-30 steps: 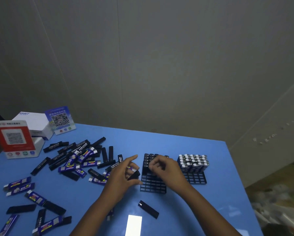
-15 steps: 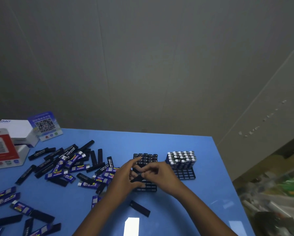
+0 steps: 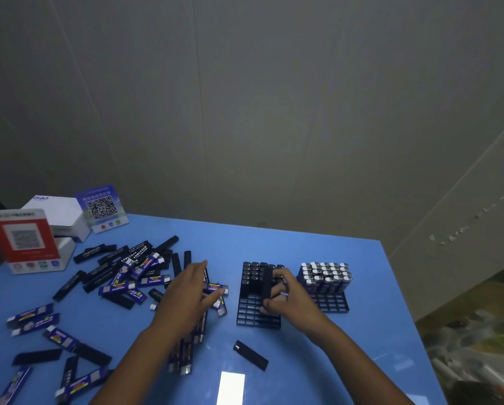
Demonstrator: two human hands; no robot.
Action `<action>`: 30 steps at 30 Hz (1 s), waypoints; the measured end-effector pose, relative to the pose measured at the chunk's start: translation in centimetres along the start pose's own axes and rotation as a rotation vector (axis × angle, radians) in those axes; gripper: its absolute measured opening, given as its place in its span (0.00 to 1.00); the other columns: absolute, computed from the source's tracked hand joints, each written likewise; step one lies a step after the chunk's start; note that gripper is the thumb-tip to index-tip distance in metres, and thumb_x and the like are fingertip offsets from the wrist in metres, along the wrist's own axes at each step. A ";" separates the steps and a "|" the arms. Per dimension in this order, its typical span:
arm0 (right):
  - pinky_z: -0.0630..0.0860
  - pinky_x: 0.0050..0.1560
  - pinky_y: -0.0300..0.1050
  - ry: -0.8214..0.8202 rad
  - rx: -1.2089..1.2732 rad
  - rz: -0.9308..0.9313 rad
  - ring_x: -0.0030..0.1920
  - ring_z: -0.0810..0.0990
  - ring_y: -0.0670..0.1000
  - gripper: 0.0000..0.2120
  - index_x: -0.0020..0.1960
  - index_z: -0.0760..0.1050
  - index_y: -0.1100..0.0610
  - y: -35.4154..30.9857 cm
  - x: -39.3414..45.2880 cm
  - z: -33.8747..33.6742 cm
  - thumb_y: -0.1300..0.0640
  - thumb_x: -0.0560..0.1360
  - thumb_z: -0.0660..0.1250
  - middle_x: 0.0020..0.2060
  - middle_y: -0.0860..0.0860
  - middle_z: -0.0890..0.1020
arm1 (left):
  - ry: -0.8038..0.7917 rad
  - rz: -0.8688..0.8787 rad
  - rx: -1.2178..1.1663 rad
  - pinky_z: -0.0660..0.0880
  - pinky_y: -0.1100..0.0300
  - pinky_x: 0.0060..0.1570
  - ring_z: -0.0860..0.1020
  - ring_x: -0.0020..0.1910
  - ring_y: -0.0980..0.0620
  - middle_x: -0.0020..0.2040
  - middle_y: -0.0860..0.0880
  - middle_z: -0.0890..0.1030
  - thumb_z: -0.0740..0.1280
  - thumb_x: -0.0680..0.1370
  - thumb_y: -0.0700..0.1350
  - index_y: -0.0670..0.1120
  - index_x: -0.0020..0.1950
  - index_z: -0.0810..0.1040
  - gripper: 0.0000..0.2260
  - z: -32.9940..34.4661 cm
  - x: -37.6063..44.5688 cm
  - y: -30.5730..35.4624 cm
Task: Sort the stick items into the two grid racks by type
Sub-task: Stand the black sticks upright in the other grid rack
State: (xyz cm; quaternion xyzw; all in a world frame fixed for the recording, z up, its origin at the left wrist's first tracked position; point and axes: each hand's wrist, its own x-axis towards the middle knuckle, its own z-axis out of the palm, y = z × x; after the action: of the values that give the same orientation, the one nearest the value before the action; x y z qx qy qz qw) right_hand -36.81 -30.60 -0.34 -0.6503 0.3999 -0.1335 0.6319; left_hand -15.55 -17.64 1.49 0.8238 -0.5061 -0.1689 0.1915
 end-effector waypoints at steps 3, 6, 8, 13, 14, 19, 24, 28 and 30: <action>0.79 0.58 0.60 -0.055 -0.106 -0.143 0.38 0.75 0.55 0.38 0.73 0.63 0.35 0.1 0.1 0.4 0.67 0.74 0.69 0.43 0.52 0.73 | 0.007 -0.001 0.002 0.64 0.55 0.69 0.63 0.74 0.49 0.77 0.49 0.61 0.60 0.79 0.60 0.47 0.79 0.55 0.33 0.3 -0.1 -0.3; 0.81 0.49 0.48 -0.050 -0.221 -0.221 0.37 0.75 0.50 0.38 0.71 0.64 0.33 -0.4 0.0 0.7 0.68 0.74 0.68 0.43 0.51 0.73 | 0.013 0.005 0.013 0.65 0.55 0.69 0.64 0.73 0.49 0.76 0.49 0.63 0.61 0.80 0.60 0.47 0.79 0.56 0.32 0.6 -0.2 -0.7; 0.78 0.44 0.44 -0.019 -0.276 -0.255 0.36 0.74 0.46 0.34 0.68 0.67 0.35 -0.6 -0.1 1.0 0.67 0.74 0.69 0.42 0.50 0.73 | 0.017 0.006 0.019 0.66 0.55 0.69 0.65 0.73 0.50 0.75 0.50 0.64 0.61 0.80 0.59 0.47 0.79 0.56 0.32 0.7 -0.1 -0.9; 0.77 0.44 0.43 0.134 -0.363 -0.301 0.40 0.79 0.47 0.14 0.54 0.74 0.42 -0.1 0.1 1.2 0.59 0.76 0.72 0.39 0.48 0.78 | 0.023 0.011 0.051 0.66 0.55 0.69 0.66 0.72 0.49 0.74 0.49 0.65 0.61 0.81 0.57 0.47 0.79 0.56 0.31 1.0 0.1 -1.3; 0.77 0.44 0.41 0.153 -0.367 -0.300 0.40 0.80 0.45 0.12 0.52 0.75 0.43 0.0 0.1 1.2 0.58 0.76 0.73 0.39 0.47 0.79 | 0.024 0.011 0.054 0.66 0.55 0.68 0.66 0.72 0.49 0.74 0.49 0.64 0.61 0.81 0.57 0.47 0.79 0.56 0.30 1.1 0.1 -1.3; 0.74 0.43 0.32 0.202 -0.434 -0.305 0.44 0.78 0.42 0.08 0.47 0.79 0.51 0.3 0.7 1.1 0.60 0.73 0.76 0.41 0.44 0.80 | 0.038 0.022 0.032 0.67 0.56 0.67 0.67 0.70 0.49 0.73 0.50 0.66 0.62 0.80 0.57 0.48 0.79 0.57 0.30 1.6 0.2 -1.8; 0.72 0.44 0.30 0.228 -0.533 -0.284 0.41 0.77 0.43 0.09 0.47 0.79 0.52 0.9 1.9 1.1 0.63 0.73 0.75 0.43 0.47 0.78 | 0.042 0.045 0.052 0.68 0.57 0.64 0.70 0.68 0.50 0.71 0.50 0.68 0.63 0.80 0.56 0.47 0.79 0.57 0.31 2.1 0.4 -2.2; 0.70 0.42 0.29 0.236 -0.659 -0.292 0.40 0.75 0.41 0.07 0.49 0.76 0.54 1.4 2.7 1.4 0.63 0.75 0.72 0.43 0.45 0.76 | 0.059 0.078 0.108 0.66 0.57 0.68 0.68 0.70 0.49 0.73 0.49 0.67 0.62 0.80 0.56 0.46 0.79 0.56 0.31 2.6 0.6 -2.5; 0.73 0.44 0.36 0.246 -0.687 -0.300 0.41 0.75 0.43 0.08 0.49 0.75 0.54 1.5 3.0 1.7 0.63 0.76 0.71 0.42 0.43 0.75 | 0.065 0.086 0.156 0.61 0.56 0.72 0.64 0.74 0.48 0.75 0.48 0.64 0.61 0.81 0.57 0.46 0.79 0.55 0.31 3.0 0.5 -2.6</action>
State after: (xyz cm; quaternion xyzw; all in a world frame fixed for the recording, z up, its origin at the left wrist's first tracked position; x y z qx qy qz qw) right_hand -34.26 -31.28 -3.03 -0.8543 0.3946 -0.1599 0.2982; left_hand -14.79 -17.43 -2.43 0.8189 -0.5459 -0.0941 0.1503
